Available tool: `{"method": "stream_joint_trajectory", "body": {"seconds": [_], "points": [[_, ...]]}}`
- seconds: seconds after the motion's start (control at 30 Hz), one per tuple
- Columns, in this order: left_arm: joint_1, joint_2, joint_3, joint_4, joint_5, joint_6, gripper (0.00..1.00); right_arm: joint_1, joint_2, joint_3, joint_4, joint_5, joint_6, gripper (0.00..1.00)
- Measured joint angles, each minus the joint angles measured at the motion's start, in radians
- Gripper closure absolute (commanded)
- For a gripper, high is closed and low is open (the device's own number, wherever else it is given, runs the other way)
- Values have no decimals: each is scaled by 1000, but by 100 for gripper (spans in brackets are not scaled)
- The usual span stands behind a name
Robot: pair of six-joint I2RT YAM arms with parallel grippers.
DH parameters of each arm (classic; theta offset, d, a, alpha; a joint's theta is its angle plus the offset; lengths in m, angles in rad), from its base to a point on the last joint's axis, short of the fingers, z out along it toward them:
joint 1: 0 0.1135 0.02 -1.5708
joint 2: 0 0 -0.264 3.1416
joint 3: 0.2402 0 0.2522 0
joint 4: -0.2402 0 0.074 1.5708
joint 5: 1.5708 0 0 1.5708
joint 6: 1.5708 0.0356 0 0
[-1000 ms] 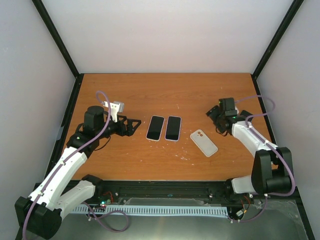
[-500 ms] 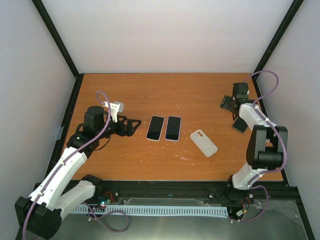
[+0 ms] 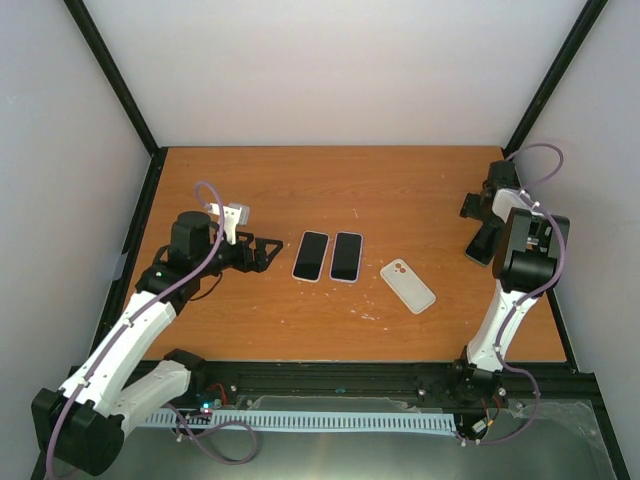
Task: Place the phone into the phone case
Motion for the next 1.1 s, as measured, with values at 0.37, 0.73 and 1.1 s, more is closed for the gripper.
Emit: {"method": "stream_joint_trajectory", "body": {"seconds": [0.37,0.73,1.1], "points": [[0,10,0,0,-16,1,1,-47,83,105,-27,-27,-6,7],[0,10,0,0,-27,7,0,-68,100,105,-41,-52,-2,9],[0,10,0,-1,-42,7,1,-69,42,-2,2,-91,25,12]]}}
